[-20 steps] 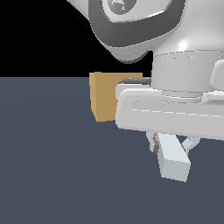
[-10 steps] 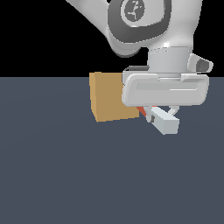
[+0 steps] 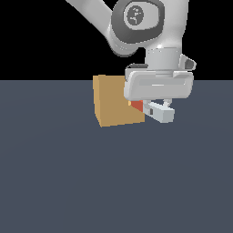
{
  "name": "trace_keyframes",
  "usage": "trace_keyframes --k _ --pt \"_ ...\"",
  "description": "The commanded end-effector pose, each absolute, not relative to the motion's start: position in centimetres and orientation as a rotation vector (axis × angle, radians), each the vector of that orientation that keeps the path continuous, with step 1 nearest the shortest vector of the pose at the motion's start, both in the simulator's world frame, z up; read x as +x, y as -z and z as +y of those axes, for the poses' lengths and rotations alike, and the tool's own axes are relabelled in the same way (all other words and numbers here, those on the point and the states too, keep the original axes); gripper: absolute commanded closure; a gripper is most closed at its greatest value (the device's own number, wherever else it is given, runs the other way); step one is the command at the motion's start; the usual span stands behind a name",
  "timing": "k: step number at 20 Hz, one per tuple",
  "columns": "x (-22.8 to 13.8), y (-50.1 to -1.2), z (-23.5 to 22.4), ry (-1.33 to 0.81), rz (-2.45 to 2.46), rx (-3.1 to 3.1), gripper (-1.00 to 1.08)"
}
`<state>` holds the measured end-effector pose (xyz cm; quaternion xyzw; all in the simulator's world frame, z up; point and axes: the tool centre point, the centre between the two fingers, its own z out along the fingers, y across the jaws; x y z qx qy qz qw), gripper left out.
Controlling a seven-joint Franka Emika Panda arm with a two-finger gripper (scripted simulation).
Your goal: Insert the peg into the horizontal hole in a box.
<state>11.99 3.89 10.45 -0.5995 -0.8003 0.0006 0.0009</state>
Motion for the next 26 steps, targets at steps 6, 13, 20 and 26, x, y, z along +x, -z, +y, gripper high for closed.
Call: trace_keyframes --k 6,13,20,26 --pt "11.9 -10.5 4.2 -0.003 -2.525 -1.866 1.08" --pt "11.9 -10.7 4.1 -0.002 -2.529 -1.863 1.08" --pt "11.0 -10.7 6.6 -0.001 -2.53 -1.863 1.08" --pt "9.4 -10.8 11.5 0.0 -2.531 -1.864 1.08"
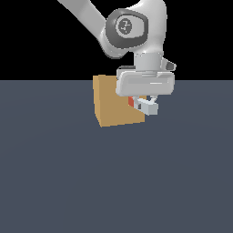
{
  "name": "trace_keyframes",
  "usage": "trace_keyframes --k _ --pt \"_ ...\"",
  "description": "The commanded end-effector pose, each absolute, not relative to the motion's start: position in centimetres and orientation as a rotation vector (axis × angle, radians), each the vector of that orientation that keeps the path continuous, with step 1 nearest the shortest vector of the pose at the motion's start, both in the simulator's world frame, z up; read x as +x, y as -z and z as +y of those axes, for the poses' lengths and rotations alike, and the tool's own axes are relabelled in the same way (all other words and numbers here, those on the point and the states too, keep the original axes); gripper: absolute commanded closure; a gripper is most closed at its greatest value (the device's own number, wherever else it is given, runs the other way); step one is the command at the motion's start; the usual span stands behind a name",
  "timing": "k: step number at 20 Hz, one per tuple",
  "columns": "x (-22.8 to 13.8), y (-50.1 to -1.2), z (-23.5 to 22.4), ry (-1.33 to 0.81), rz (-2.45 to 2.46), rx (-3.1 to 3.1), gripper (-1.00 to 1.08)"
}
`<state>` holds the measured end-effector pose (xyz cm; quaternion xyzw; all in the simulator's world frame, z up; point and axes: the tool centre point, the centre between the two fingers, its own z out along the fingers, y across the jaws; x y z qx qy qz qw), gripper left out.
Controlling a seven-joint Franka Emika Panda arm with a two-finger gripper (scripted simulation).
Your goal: Insert the peg into the horizontal hole in a box.
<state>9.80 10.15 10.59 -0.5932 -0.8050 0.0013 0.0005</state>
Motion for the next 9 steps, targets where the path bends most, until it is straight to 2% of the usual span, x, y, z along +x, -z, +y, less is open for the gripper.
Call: trace_keyframes --k 1,9 --pt "9.2 -10.8 12.2 0.0 -2.531 -1.864 1.08" --pt "8.5 -10.8 15.0 0.001 -2.531 -1.864 1.08"
